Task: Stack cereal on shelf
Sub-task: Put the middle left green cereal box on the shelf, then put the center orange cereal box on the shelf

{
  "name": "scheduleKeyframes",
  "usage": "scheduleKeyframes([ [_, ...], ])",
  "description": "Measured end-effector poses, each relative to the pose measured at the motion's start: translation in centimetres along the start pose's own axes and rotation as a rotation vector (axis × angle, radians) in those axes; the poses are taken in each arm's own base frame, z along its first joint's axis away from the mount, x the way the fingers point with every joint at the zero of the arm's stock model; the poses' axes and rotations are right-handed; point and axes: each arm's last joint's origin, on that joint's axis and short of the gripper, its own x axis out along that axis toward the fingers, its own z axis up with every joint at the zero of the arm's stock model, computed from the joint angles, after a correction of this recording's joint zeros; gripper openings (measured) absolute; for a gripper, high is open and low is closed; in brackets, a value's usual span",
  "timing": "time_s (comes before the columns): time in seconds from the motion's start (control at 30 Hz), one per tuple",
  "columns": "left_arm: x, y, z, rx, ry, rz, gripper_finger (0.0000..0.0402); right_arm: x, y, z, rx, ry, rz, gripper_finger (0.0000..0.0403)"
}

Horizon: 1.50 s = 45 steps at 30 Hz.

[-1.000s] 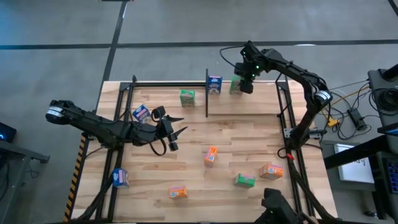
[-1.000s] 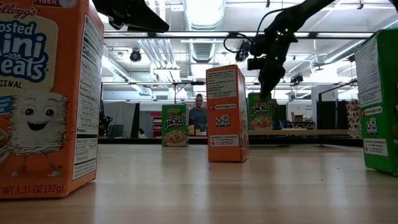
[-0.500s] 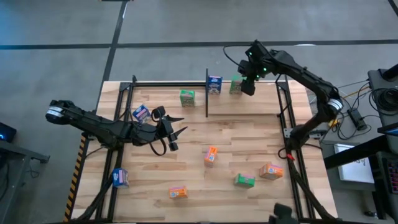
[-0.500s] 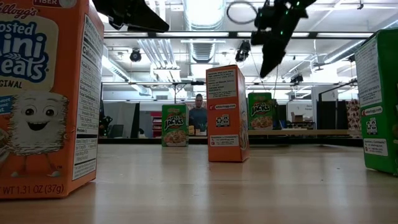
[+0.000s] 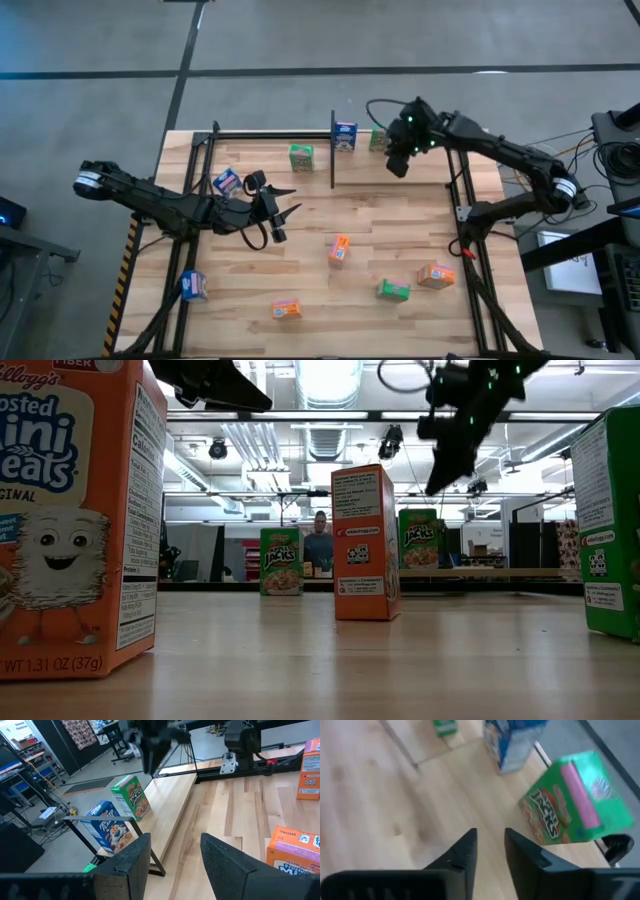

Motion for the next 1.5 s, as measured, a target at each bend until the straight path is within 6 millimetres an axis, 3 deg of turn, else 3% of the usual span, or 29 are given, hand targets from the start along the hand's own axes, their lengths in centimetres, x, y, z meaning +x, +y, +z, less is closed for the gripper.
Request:
scheduleKeyframes([
  [0.17,0.0,0.0,0.0,0.000,0.000,0.000,0.0157,3.4,-0.9,-2.3,0.028,0.032,-0.204,0.0033],
  [0.3,0.0,0.0,0.0,0.000,0.000,0.000,0.0157,4.5,-1.5,-2.7,0.034,0.053,-0.295,0.0011],
  [0.63,0.0,0.0,0.0,0.001,0.000,0.000,0.0157,4.5,-2.0,-1.3,0.017,0.029,-0.335,0.0009],
  [1.0,0.0,0.0,0.0,0.001,0.000,0.000,0.0157,4.3,-2.0,-1.4,0.016,0.043,-0.348,0.0009],
  [1.2,0.0,0.0,0.0,-0.004,0.000,0.000,0.0157,3.2,0.1,-1.7,0.046,0.006,-0.185,0.0009],
  [1.5,0.0,0.0,0.0,-0.054,0.000,0.001,0.0157,0.7,6.5,-3.4,-0.035,-0.282,-0.026,0.0009],
])
